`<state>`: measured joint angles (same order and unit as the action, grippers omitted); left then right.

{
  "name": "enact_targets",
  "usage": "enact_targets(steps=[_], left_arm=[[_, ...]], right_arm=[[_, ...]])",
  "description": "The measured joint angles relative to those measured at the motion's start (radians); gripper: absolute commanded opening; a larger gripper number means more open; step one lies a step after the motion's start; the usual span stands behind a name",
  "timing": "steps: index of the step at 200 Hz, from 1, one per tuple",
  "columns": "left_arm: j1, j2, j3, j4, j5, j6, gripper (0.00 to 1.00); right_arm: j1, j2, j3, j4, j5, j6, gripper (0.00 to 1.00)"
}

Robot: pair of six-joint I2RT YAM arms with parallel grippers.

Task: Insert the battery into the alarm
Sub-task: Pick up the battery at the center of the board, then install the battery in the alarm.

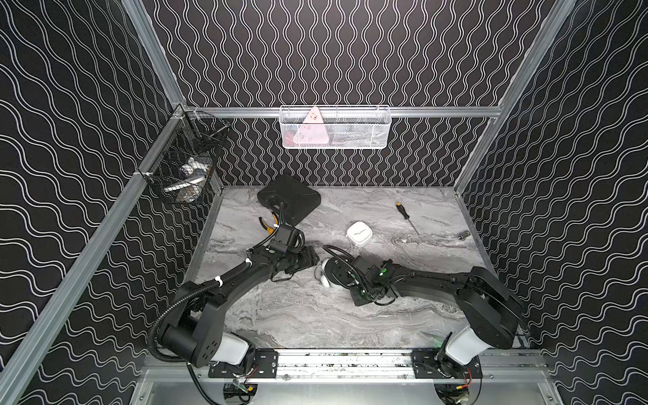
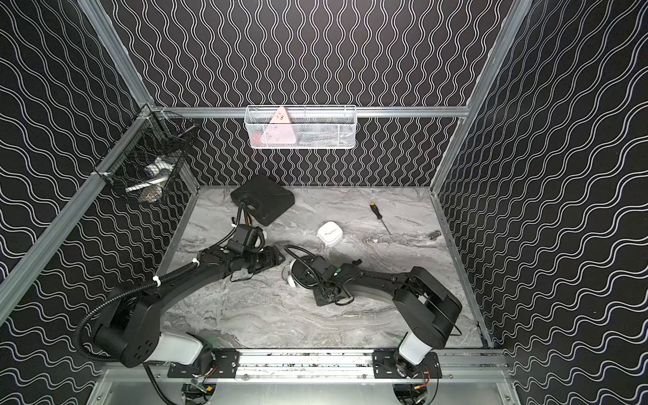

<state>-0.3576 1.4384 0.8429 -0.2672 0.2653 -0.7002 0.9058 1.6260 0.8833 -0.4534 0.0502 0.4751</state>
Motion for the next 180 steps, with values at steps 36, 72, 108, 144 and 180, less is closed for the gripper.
enact_targets(steps=[36, 72, 108, 144, 180], left_arm=[[0.000, 0.000, 0.000, 0.005, 0.010, 0.000, 0.68], [-0.001, 0.011, -0.010, 0.031, 0.025, -0.001, 0.69], [-0.039, 0.046, 0.001, 0.045, 0.026, 0.009, 0.70], [-0.100, 0.084, 0.042, 0.040, -0.009, 0.046, 0.68], [-0.127, 0.117, 0.064, 0.015, -0.063, 0.077, 0.63]], right_arm=[[-0.012, -0.092, -0.016, -0.012, -0.008, 0.008, 0.14], [-0.085, -0.206, -0.024, -0.013, -0.089, 0.047, 0.16], [-0.238, -0.184, 0.035, -0.001, -0.286, 0.139, 0.16], [-0.344, -0.051, 0.119, 0.010, -0.507, 0.253, 0.16], [-0.373, 0.031, 0.142, 0.037, -0.676, 0.350, 0.16]])
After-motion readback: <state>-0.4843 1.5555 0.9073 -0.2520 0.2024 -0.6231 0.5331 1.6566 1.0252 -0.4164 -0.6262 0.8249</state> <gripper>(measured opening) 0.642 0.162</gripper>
